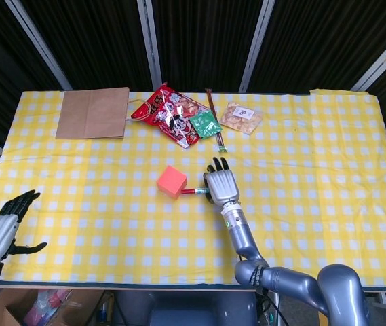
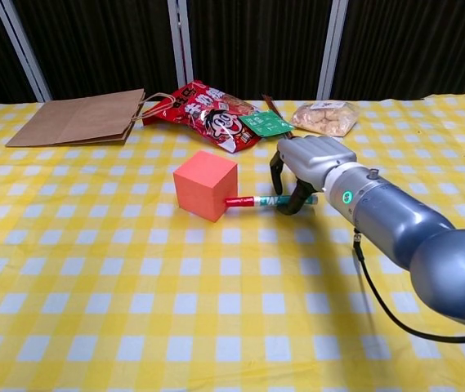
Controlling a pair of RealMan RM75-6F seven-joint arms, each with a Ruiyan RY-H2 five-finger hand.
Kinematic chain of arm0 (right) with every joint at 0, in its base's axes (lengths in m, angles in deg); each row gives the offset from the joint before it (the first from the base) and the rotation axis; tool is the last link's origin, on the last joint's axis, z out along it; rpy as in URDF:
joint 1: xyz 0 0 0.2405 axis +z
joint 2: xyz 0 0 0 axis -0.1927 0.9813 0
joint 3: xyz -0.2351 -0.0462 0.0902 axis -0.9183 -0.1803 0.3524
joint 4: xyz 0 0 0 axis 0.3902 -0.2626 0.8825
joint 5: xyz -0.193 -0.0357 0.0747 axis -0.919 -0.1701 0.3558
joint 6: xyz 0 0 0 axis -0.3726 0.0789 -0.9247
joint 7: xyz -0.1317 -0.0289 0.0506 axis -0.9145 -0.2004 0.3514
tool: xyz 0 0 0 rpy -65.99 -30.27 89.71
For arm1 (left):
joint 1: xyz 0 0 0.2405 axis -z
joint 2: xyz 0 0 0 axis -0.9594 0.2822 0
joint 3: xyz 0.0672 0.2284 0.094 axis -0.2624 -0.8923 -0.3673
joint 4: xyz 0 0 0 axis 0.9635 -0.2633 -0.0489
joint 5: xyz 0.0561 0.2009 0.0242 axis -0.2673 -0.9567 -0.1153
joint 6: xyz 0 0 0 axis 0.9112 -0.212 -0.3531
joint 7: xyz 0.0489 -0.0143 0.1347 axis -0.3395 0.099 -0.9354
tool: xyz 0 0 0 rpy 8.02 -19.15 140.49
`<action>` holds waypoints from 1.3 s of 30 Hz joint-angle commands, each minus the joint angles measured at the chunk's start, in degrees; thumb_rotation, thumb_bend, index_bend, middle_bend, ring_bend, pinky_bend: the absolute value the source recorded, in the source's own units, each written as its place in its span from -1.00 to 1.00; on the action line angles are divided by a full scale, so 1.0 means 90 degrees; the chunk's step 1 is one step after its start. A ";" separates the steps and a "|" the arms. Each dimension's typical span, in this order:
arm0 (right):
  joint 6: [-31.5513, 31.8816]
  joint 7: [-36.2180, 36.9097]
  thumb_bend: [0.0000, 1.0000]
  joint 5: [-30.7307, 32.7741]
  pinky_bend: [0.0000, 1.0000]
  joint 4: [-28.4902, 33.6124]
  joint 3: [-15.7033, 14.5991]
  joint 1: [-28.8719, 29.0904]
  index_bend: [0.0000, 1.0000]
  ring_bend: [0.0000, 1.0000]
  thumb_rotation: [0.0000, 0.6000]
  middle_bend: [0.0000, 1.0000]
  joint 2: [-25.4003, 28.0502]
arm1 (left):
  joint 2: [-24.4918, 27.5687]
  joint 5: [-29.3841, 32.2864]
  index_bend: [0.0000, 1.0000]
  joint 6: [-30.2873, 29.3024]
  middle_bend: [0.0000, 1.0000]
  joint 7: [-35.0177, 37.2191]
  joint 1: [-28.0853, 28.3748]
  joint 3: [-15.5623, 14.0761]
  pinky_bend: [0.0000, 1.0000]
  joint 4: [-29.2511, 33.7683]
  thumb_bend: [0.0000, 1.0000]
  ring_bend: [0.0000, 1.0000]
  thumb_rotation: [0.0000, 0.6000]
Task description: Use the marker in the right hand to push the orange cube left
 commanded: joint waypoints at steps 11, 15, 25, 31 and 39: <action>-0.0157 0.0002 0.06 0.0051 -0.83 -0.0446 0.0266 0.0424 0.38 -0.81 1.00 -0.40 -0.0337 | 0.0038 -0.0005 -1.00 -0.0003 -1.00 0.0053 -0.0019 -0.0019 -1.00 0.0033 -0.96 -1.00 1.00; -0.0224 0.0049 0.06 0.0091 -0.82 -0.0684 0.0351 0.0538 0.38 -0.81 1.00 -0.40 -0.0438 | 0.0047 0.0000 -1.00 -0.0008 -1.00 0.0068 -0.0024 -0.0018 -1.00 0.0033 -0.96 -1.00 1.00; -0.0295 0.0278 0.07 0.0003 -0.81 -0.1012 0.0415 0.0707 0.38 -0.81 1.00 -0.39 -0.0652 | 0.0054 0.0013 -1.00 -0.0008 -1.00 0.0067 -0.0029 -0.0019 -1.00 0.0035 -0.96 -1.00 1.00; -0.0253 0.0366 0.07 -0.0099 -0.81 -0.1102 0.0495 0.0854 0.38 -0.81 1.00 -0.39 -0.0765 | 0.0055 0.0016 -1.00 -0.0011 -1.00 0.0064 -0.0031 -0.0016 -1.00 0.0041 -0.96 -1.00 1.00; -0.0216 0.0346 0.06 -0.0118 -0.81 -0.1127 0.0498 0.0874 0.38 -0.81 1.00 -0.39 -0.0790 | 0.0063 0.0021 -1.00 -0.0036 -1.00 0.0064 -0.0049 -0.0016 -1.00 0.0041 -0.96 -1.00 1.00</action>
